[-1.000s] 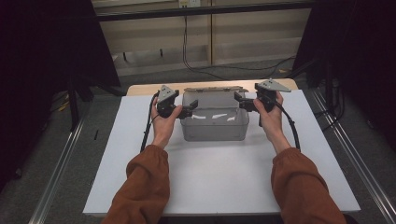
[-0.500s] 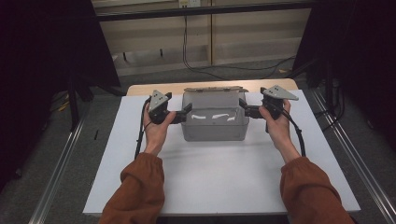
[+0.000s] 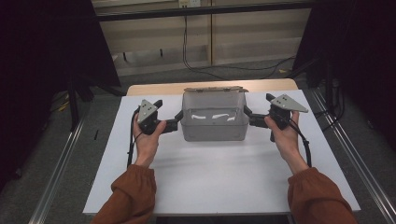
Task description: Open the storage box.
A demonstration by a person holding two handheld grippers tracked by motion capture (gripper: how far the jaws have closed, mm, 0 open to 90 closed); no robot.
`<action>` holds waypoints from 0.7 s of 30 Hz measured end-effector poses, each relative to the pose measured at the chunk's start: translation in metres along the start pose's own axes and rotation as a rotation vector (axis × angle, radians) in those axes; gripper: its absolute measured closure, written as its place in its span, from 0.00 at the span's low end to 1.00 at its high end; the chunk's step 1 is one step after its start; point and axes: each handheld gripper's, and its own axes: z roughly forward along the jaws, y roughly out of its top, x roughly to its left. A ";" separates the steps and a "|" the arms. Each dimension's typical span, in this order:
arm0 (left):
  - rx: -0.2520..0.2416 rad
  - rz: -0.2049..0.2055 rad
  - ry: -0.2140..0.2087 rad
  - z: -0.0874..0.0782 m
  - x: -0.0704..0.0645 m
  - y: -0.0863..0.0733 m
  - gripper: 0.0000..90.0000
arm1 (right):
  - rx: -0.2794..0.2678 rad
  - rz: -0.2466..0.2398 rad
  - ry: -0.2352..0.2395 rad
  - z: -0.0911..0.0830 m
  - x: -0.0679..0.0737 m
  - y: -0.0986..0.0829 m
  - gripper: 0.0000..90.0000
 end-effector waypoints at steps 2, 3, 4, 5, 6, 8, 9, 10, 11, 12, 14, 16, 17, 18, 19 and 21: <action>-0.004 0.010 0.006 -0.006 0.000 -0.001 0.06 | -0.014 -0.018 -0.003 -0.006 0.003 0.000 0.02; -0.015 0.004 0.001 -0.009 -0.001 -0.001 0.06 | -0.011 -0.022 -0.013 -0.009 0.005 0.000 0.02; -0.019 0.005 0.007 -0.012 -0.002 -0.002 0.06 | -0.015 -0.026 -0.013 -0.011 0.006 0.000 0.02; -0.017 0.013 0.011 -0.016 -0.002 -0.003 0.06 | -0.018 -0.034 -0.015 -0.014 0.007 0.000 0.02; -0.021 0.013 0.014 -0.019 -0.003 -0.004 0.05 | -0.021 -0.043 -0.024 -0.017 0.007 0.000 0.02; -0.018 0.016 0.016 -0.024 -0.005 -0.006 0.05 | -0.021 -0.051 -0.032 -0.023 0.007 -0.001 0.02; -0.013 0.024 0.017 -0.027 -0.005 -0.006 0.05 | -0.021 -0.050 -0.036 -0.026 0.007 -0.002 0.02; -0.020 0.017 0.019 -0.030 -0.006 -0.008 0.05 | -0.018 -0.053 -0.040 -0.029 0.007 -0.004 0.02; -0.019 0.023 0.026 -0.033 -0.007 -0.009 0.05 | -0.019 -0.049 -0.044 -0.032 0.007 -0.005 0.02; -0.010 0.025 0.035 -0.036 -0.008 -0.009 0.05 | -0.018 -0.040 -0.043 -0.035 0.007 -0.008 0.02; -0.021 0.018 0.041 -0.043 -0.010 -0.011 0.05 | 0.001 -0.047 -0.044 -0.040 0.007 -0.012 0.02; -0.035 0.013 0.044 -0.051 -0.011 -0.013 0.05 | -0.007 -0.044 -0.043 -0.048 0.007 -0.016 0.02; -0.037 0.009 0.053 -0.054 -0.011 -0.015 0.05 | -0.009 -0.044 -0.044 -0.052 0.007 -0.018 0.02; -0.042 0.002 0.055 -0.057 -0.011 -0.016 0.05 | -0.010 -0.043 -0.046 -0.057 0.007 -0.019 0.02; -0.032 0.012 0.052 -0.060 -0.011 -0.018 0.05 | -0.015 -0.042 -0.050 -0.061 0.006 -0.021 0.02; -0.022 0.023 0.055 -0.065 -0.012 -0.022 0.05 | -0.022 -0.036 -0.052 -0.069 0.006 -0.024 0.02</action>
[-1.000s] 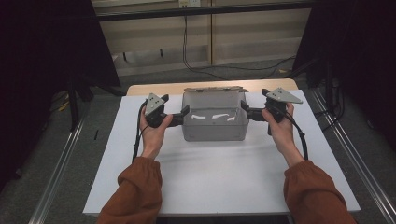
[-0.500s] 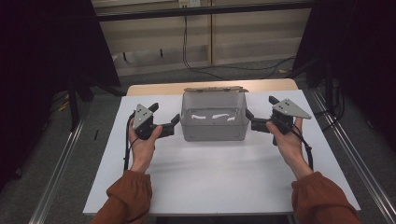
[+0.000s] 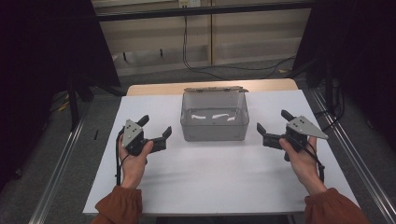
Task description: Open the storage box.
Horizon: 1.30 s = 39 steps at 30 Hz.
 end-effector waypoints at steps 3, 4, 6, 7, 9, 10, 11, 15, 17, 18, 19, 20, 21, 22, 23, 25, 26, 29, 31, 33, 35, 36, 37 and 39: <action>-0.011 -0.021 0.004 -0.007 0.000 -0.004 0.04 | 0.005 -0.006 -0.002 -0.011 0.000 -0.005 0.02; -0.012 -0.021 0.005 -0.009 0.000 -0.005 0.04 | 0.013 -0.006 0.000 -0.014 0.001 -0.006 0.02; -0.012 -0.041 0.015 -0.014 -0.002 -0.006 0.04 | 0.015 -0.018 -0.006 -0.020 0.000 -0.009 0.02; -0.012 -0.044 0.022 -0.017 -0.002 -0.008 0.04 | 0.015 -0.012 -0.006 -0.023 0.000 -0.010 0.02; -0.011 -0.049 0.040 -0.022 -0.005 -0.009 0.04 | 0.009 0.001 -0.017 -0.030 0.000 -0.012 0.02; -0.010 -0.042 0.042 -0.025 -0.005 -0.010 0.04 | 0.006 0.002 -0.019 -0.034 -0.001 -0.013 0.02; -0.009 -0.040 0.039 -0.027 -0.006 -0.011 0.04 | 0.008 0.009 -0.023 -0.037 -0.001 -0.015 0.02; 0.004 -0.026 0.033 -0.039 -0.010 -0.017 0.04 | 0.011 0.010 -0.044 -0.050 -0.001 -0.023 0.02; 0.008 -0.028 0.035 -0.045 -0.011 -0.021 0.04 | 0.013 0.011 -0.051 -0.056 -0.001 -0.027 0.02; 0.013 -0.037 0.041 -0.049 -0.011 -0.023 0.04 | 0.018 0.008 -0.056 -0.058 0.000 -0.029 0.02; 0.020 -0.061 0.049 -0.052 -0.012 -0.024 0.04 | 0.019 0.004 -0.055 -0.060 0.000 -0.031 0.01; 0.023 -0.071 0.057 -0.055 -0.013 -0.026 0.04 | 0.024 0.007 -0.054 -0.062 0.000 -0.033 0.01; 0.030 -0.060 0.059 -0.058 -0.014 -0.028 0.04 | 0.028 0.005 -0.055 -0.063 0.001 -0.034 0.01; 0.031 -0.054 0.064 -0.061 -0.013 -0.029 0.04 | 0.036 -0.001 -0.058 -0.066 0.001 -0.035 0.01; 0.031 -0.060 0.065 -0.063 -0.014 -0.030 0.04 | 0.036 0.000 -0.055 -0.067 0.002 -0.035 0.01; 0.034 -0.043 0.074 -0.068 -0.014 -0.031 0.04 | 0.025 0.011 -0.057 -0.071 0.002 -0.035 0.01; 0.033 -0.044 0.077 -0.071 -0.016 -0.033 0.04 | 0.021 0.009 -0.060 -0.073 0.001 -0.034 0.01; 0.042 -0.038 0.065 -0.078 -0.017 -0.035 0.04 | 0.017 -0.005 -0.076 -0.081 0.001 -0.035 0.02; 0.024 -0.052 0.070 -0.085 -0.017 -0.037 0.04 | 0.017 -0.016 -0.077 -0.086 0.001 -0.038 0.02; 0.018 -0.046 0.075 -0.091 -0.017 -0.039 0.04 | 0.021 -0.005 -0.075 -0.091 0.002 -0.041 0.01; 0.018 -0.056 0.073 -0.095 -0.016 -0.041 0.04 | 0.024 0.000 -0.073 -0.095 0.003 -0.043 0.01; 0.019 -0.060 0.073 -0.095 -0.016 -0.042 0.04 | 0.024 0.008 -0.075 -0.096 0.003 -0.044 0.01; 0.016 -0.068 0.072 -0.094 -0.015 -0.042 0.04 | 0.025 0.016 -0.073 -0.095 0.003 -0.044 0.01; 0.011 -0.081 0.076 -0.093 -0.012 -0.042 0.04 | 0.030 0.017 -0.062 -0.093 0.003 -0.045 0.01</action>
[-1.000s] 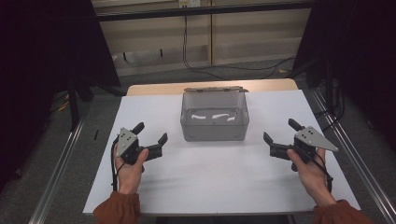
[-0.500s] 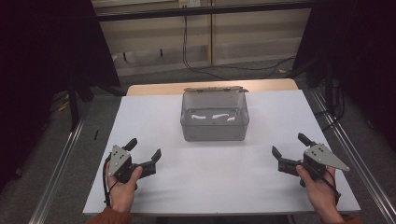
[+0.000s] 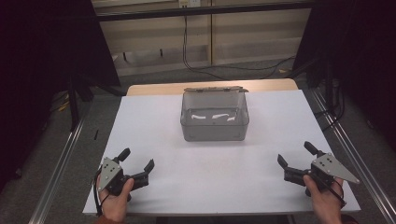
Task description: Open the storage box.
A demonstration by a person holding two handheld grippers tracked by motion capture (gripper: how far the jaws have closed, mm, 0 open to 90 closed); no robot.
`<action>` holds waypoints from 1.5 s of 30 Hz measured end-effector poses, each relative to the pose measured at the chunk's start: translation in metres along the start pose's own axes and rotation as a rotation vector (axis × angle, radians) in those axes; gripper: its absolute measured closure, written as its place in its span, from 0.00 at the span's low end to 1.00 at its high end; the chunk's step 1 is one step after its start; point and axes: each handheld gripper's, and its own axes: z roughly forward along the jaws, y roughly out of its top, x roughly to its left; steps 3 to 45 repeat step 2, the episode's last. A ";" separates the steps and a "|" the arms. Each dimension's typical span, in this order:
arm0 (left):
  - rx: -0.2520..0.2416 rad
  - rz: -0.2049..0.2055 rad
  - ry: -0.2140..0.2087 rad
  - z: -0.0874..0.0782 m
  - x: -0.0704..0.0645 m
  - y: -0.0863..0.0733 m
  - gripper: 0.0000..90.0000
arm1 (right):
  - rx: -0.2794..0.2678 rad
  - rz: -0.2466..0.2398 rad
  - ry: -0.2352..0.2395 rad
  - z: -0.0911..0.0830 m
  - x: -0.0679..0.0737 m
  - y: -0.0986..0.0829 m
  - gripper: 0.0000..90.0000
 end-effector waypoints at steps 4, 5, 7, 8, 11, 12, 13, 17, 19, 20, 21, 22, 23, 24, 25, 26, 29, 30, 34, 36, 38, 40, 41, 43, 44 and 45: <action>0.000 -0.012 0.013 -0.001 0.002 0.000 0.04 | 0.004 0.003 0.008 0.003 0.000 -0.001 0.01; 0.000 -0.012 0.013 -0.001 0.002 0.000 0.04 | 0.004 0.003 0.008 0.003 0.000 -0.001 0.01; 0.000 -0.012 0.013 -0.001 0.002 0.000 0.04 | 0.004 0.003 0.008 0.003 0.000 -0.001 0.01; 0.000 -0.012 0.013 -0.001 0.002 0.000 0.04 | 0.004 0.003 0.008 0.003 0.000 -0.001 0.01; 0.000 -0.012 0.013 -0.001 0.002 0.000 0.04 | 0.004 0.003 0.008 0.003 0.000 -0.001 0.01; 0.000 -0.012 0.013 -0.001 0.002 0.000 0.04 | 0.004 0.003 0.008 0.003 0.000 -0.001 0.01; 0.000 -0.012 0.013 -0.001 0.002 0.000 0.04 | 0.004 0.003 0.008 0.003 0.000 -0.001 0.01; 0.000 -0.012 0.013 -0.001 0.002 0.000 0.04 | 0.004 0.003 0.008 0.003 0.000 -0.001 0.01; 0.000 -0.012 0.013 -0.001 0.002 0.000 0.04 | 0.004 0.003 0.008 0.003 0.000 -0.001 0.01; 0.000 -0.012 0.013 -0.001 0.002 0.000 0.04 | 0.004 0.003 0.008 0.003 0.000 -0.001 0.01; 0.000 -0.012 0.013 -0.001 0.002 0.000 0.04 | 0.004 0.003 0.008 0.003 0.000 -0.001 0.01; 0.000 -0.012 0.013 -0.001 0.002 0.000 0.04 | 0.004 0.003 0.008 0.003 0.000 -0.001 0.01; 0.000 -0.012 0.013 -0.001 0.002 0.000 0.04 | 0.004 0.003 0.008 0.003 0.000 -0.001 0.01; 0.000 -0.012 0.013 -0.001 0.002 0.000 0.04 | 0.004 0.003 0.008 0.003 0.000 -0.001 0.01; 0.000 -0.012 0.013 -0.001 0.002 0.000 0.04 | 0.004 0.003 0.008 0.003 0.000 -0.001 0.01; 0.000 -0.012 0.013 -0.001 0.002 0.000 0.04 | 0.004 0.003 0.008 0.003 0.000 -0.001 0.01; 0.000 -0.012 0.013 -0.001 0.002 0.000 0.04 | 0.004 0.003 0.008 0.003 0.000 -0.001 0.01; 0.000 -0.012 0.013 -0.001 0.002 0.000 0.04 | 0.004 0.003 0.008 0.003 0.000 -0.001 0.01; 0.000 -0.012 0.013 -0.001 0.002 0.000 0.04 | 0.004 0.003 0.008 0.003 0.000 -0.001 0.01; 0.000 -0.012 0.013 -0.001 0.002 0.000 0.04 | 0.004 0.003 0.008 0.003 0.000 -0.001 0.01; 0.000 -0.012 0.013 -0.001 0.002 0.000 0.04 | 0.004 0.003 0.008 0.003 0.000 -0.001 0.01; 0.000 -0.012 0.013 -0.001 0.002 0.000 0.04 | 0.004 0.003 0.008 0.003 0.000 -0.001 0.01; 0.000 -0.012 0.013 -0.001 0.002 0.000 0.04 | 0.004 0.003 0.008 0.003 0.000 -0.001 0.01; 0.000 -0.012 0.013 -0.001 0.002 0.000 0.04 | 0.004 0.003 0.008 0.003 0.000 -0.001 0.01; 0.000 -0.012 0.013 -0.001 0.002 0.000 0.04 | 0.004 0.003 0.008 0.003 0.000 -0.001 0.01; 0.000 -0.012 0.013 -0.001 0.002 0.000 0.04 | 0.004 0.003 0.008 0.003 0.000 -0.001 0.01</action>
